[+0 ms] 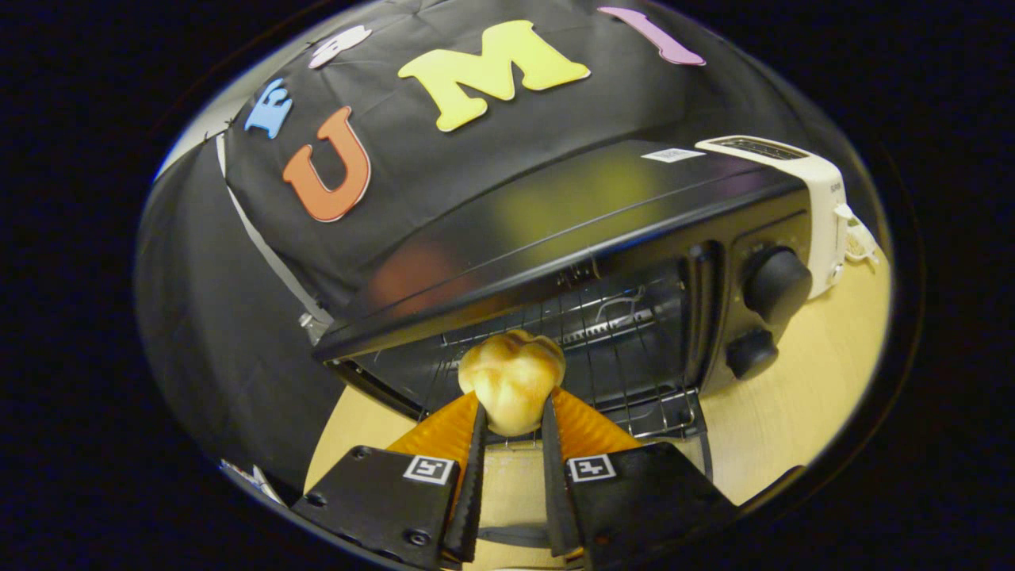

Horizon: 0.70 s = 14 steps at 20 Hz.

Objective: Open the toaster oven, put the food inside, and close the toaster oven door.

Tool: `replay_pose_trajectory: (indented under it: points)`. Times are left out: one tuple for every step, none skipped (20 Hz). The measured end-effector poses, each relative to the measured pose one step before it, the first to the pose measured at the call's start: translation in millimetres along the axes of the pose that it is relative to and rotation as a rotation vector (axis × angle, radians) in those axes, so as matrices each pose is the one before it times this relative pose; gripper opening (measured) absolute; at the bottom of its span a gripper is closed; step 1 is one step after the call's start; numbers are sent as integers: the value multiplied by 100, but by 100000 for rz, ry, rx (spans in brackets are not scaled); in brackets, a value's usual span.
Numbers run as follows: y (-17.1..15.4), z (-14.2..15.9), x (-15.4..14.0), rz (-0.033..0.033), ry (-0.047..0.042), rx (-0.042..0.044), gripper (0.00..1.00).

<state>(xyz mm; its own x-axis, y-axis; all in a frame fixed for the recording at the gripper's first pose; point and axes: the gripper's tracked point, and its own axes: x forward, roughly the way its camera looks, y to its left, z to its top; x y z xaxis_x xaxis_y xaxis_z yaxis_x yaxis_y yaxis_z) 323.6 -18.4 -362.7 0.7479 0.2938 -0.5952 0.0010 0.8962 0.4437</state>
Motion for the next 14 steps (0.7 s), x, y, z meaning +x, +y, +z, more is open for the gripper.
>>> replay_pose_trajectory:
  points:
    - [-420, 384, 764, -2585, -814, -2033, 39]
    - [-301, 61, 528, -2406, -272, -2258, 39]
    - [5, -3, 476, -577, 18, -1759, 39]
    - [145, -40, 408, -172, 172, -1404, 39]
    - [-143, -21, 311, -463, 101, -1148, 40]
    - [-86, 1, 221, -748, -168, -728, 41]
    - [-126, -19, 117, -937, -69, -984, 50]
    - [211, 35, -372, 177, -159, -724, 55]
    - [-154, 101, -208, -1203, -357, -651, 64]
    - [25, -13, -145, -535, -1324, -616, 68]
    - [275, 369, -757, 23, -1770, -1675, 74]
    - [189, 313, -877, -571, -1613, -2719, 81]
    - [102, 209, -777, -403, -1047, -2904, 89]
    - [288, 94, -904, 7, -1189, -1936, 97]
